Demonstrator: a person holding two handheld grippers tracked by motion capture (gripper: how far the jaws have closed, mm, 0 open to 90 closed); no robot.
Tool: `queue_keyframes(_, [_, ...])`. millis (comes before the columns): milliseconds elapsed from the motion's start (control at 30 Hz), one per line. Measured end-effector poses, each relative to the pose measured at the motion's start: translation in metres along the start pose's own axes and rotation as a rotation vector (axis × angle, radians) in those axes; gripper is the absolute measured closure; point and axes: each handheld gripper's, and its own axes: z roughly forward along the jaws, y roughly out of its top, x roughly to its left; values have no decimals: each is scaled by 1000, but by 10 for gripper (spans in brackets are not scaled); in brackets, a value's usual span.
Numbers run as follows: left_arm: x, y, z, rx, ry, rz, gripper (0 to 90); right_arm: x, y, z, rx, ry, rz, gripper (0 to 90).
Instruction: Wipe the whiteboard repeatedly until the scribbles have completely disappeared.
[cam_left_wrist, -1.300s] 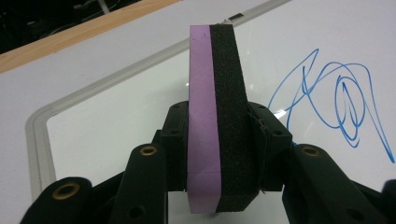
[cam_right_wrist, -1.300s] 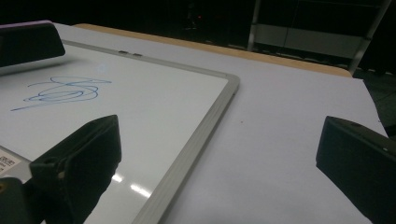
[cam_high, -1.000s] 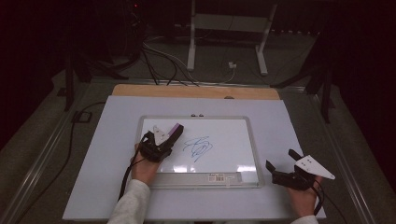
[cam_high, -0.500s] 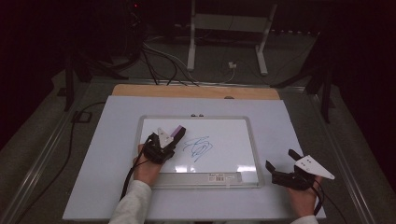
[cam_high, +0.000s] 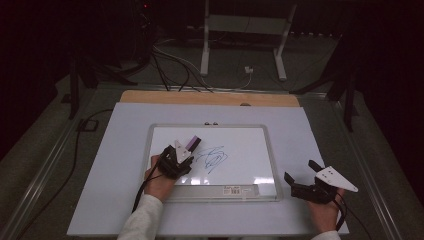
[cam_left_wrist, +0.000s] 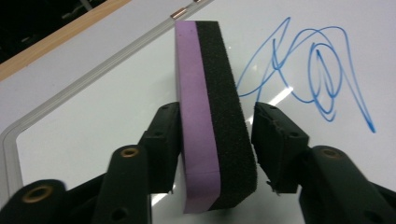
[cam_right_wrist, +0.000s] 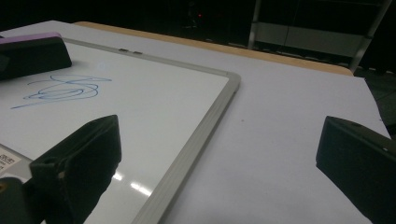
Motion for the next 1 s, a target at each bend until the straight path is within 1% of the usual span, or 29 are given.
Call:
queue_keyframes(100, [-5,0,0,0,-14,26,493,0,0,0,-1,-1,2,4])
queue_keyframes(167, [-8,1,0,0,-9,46,487,0,0,0,1,-2,-1,4])
queue_keyframes(200, [-9,1,0,-5,-18,53,475,0,0,0,2,-1,1,4])
queue_keyframes(300, [-10,3,-1,-12,-35,49,472,0,0,0,1,-1,0,4])
queue_keyframes(433, [-8,3,-1,-23,-69,3,458,0,0,0,1,-1,2,4])
queue_keyframes(533, [-6,3,0,-21,-99,-27,425,0,0,0,4,-1,1,4])
queue_keyframes(567, [-6,3,0,-23,-115,-35,409,0,0,0,4,0,1,4])
queue_keyframes(600, [-6,3,-1,-26,-122,-36,404,0,0,0,4,0,1,4])
queue_keyframes(700, [-8,4,1,-23,-129,-43,379,0,0,0,3,0,2,4])
queue_keyframes(767, [-8,4,2,-17,-119,-48,354,0,0,0,5,-1,3,4])
queue_keyframes(900, [-7,6,6,-6,-104,-78,264,0,0,0,6,0,3,4])
queue_keyframes(1000, [-7,9,10,-3,-106,-96,225,0,0,0,8,1,4,4])
